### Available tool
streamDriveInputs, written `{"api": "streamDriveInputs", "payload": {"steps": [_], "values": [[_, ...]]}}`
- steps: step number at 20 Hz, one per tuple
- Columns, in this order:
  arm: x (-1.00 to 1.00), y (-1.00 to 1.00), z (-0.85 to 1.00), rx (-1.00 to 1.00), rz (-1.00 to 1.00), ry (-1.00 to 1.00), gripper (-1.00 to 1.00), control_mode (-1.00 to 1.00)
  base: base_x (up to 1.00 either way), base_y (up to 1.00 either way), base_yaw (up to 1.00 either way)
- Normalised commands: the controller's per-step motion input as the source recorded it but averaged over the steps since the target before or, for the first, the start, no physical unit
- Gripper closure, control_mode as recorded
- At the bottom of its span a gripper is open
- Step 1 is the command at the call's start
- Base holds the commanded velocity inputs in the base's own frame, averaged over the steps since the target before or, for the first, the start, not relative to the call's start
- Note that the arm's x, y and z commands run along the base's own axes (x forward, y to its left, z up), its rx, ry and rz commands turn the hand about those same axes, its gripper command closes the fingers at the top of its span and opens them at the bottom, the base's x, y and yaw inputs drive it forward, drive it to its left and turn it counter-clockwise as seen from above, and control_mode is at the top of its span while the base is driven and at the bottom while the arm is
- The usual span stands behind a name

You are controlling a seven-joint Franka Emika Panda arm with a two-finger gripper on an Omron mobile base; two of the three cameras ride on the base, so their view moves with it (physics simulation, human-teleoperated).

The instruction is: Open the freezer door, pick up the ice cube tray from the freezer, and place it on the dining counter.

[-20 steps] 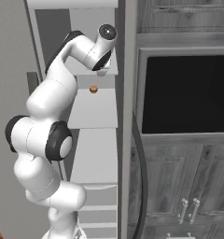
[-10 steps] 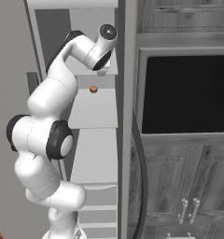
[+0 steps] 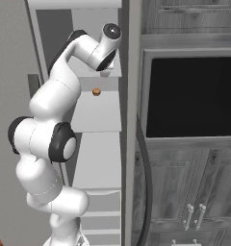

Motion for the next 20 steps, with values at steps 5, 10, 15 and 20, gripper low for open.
{"api": "streamDriveInputs", "payload": {"steps": [5, 10, 15, 20], "values": [[0.08, 0.0, 0.0, 0.0, 0.01, 0.03, -1.0, -1.0, 0.0, 0.0, 0.0], [0.0, 0.0, 0.0, 0.0, 0.0, 0.0, -1.0, -1.0, 0.0, 0.0, 0.0], [0.0, 0.0, 0.0, 0.0, 0.0, 0.0, -1.0, -1.0, 0.0, 0.0, 0.0], [0.0, 0.0, 0.0, 0.0, 0.0, 0.0, -1.0, -1.0, 0.0, 0.0, 0.0]]}}
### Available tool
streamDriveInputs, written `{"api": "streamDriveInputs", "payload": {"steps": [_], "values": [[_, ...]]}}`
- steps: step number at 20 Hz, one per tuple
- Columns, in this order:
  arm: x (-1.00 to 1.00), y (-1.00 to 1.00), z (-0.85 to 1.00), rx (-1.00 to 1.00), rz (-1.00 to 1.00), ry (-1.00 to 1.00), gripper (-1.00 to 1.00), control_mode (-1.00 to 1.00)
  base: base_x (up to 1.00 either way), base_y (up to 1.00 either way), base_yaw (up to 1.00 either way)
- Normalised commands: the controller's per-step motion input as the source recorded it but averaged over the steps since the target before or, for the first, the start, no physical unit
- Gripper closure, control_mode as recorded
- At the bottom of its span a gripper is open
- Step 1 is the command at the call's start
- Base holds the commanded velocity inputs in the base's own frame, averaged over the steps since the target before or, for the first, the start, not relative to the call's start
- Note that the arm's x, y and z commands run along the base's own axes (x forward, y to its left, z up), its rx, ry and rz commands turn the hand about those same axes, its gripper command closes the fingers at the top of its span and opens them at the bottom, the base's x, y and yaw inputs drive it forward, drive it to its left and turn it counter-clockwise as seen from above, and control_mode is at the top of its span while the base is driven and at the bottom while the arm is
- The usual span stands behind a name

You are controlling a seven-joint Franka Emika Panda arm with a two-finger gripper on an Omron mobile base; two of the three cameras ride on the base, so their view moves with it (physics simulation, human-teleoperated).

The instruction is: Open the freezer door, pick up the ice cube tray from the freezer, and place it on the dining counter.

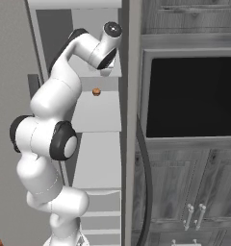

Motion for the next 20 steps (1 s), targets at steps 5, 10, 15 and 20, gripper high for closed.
{"api": "streamDriveInputs", "payload": {"steps": [5, 10, 15, 20], "values": [[0.0, 0.0, 0.0, 0.0, 0.0, 0.0, 1.0, -1.0, 0.0, 0.0, 0.0], [0.0, 0.0, 0.0, 0.0, 0.0, 0.0, 1.0, -1.0, 0.0, 0.0, 0.0], [0.0, 0.0, 0.0, 0.0, 0.0, 0.0, 1.0, -1.0, 0.0, 0.0, 0.0], [0.0, 0.0, 0.0, 0.0, 0.0, 0.0, 1.0, -1.0, 0.0, 0.0, 0.0]]}}
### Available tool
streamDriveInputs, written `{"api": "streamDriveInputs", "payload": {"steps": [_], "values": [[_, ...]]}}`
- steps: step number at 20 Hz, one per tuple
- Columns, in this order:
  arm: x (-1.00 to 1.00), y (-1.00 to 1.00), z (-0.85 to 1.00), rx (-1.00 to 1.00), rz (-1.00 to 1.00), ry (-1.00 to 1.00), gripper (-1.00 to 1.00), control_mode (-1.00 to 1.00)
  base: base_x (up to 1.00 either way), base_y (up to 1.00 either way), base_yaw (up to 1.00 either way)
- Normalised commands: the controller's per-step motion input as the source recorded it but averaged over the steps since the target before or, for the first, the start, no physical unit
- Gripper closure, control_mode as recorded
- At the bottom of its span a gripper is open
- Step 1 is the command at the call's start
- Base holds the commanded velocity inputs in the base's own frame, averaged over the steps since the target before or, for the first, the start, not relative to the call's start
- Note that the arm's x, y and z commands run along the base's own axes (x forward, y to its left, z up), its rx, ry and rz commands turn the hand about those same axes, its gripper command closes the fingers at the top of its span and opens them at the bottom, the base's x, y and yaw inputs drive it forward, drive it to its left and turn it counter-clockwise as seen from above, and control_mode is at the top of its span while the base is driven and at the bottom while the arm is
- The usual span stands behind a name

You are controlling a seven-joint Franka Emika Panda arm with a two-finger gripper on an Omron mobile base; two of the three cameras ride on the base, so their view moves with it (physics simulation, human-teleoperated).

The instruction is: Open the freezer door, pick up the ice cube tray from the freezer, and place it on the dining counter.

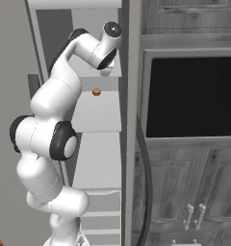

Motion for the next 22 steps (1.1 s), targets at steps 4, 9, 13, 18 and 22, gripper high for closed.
{"api": "streamDriveInputs", "payload": {"steps": [4, 9, 13, 18, 22], "values": [[0.0, 0.0, 0.0, 0.0, 0.0, 0.0, 1.0, -1.0, 0.0, 0.0, 0.0], [-0.02, 0.0, 0.0, 0.0, 0.0, 0.0, 1.0, -1.0, 0.0, 0.0, 0.0], [-0.04, 0.0, 0.0, 0.0, 0.0, 0.0, 1.0, -1.0, 0.0, 0.0, 0.0], [-0.04, 0.0, 0.0, 0.0, 0.0, 0.0, 1.0, -1.0, 0.0, 0.0, 0.0], [-0.16, 0.0, 0.0, 0.0, 0.0, -0.09, 1.0, -1.0, 0.0, 0.0, 0.0]]}}
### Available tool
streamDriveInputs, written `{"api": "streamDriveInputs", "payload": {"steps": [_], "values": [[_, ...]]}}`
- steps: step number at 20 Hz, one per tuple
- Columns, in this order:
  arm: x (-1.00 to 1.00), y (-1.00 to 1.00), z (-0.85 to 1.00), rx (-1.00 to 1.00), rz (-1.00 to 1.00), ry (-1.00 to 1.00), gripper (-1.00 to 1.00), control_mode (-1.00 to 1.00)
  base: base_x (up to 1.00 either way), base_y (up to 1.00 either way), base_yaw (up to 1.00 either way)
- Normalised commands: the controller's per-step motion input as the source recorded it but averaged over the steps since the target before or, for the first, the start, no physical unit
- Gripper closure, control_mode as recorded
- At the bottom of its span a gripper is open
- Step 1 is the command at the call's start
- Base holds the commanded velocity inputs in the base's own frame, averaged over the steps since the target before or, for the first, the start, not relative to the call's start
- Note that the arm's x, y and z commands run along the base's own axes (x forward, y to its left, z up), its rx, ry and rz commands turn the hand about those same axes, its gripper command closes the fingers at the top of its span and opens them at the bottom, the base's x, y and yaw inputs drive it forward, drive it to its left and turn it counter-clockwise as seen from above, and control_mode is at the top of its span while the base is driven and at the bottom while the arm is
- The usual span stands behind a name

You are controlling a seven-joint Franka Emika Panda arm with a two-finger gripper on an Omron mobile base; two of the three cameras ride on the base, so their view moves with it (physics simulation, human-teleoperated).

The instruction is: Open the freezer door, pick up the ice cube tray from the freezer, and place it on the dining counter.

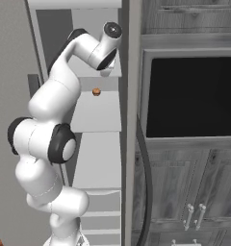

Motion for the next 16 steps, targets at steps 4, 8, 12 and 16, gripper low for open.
{"api": "streamDriveInputs", "payload": {"steps": [4, 8, 12, 16], "values": [[-0.07, 0.0, 0.08, 0.0, 0.0, -0.04, 1.0, -1.0, 0.0, 0.0, 0.0], [-0.05, 0.0, 0.07, 0.0, 0.0, -0.01, 1.0, -1.0, 0.0, 0.0, 0.0], [-0.03, 0.0, 0.12, 0.0, 0.0, 0.0, 1.0, -1.0, 0.0, 0.0, 0.0], [-0.04, 0.0, 0.17, 0.0, 0.0, 0.0, 1.0, -1.0, 0.0, 0.0, 0.0]]}}
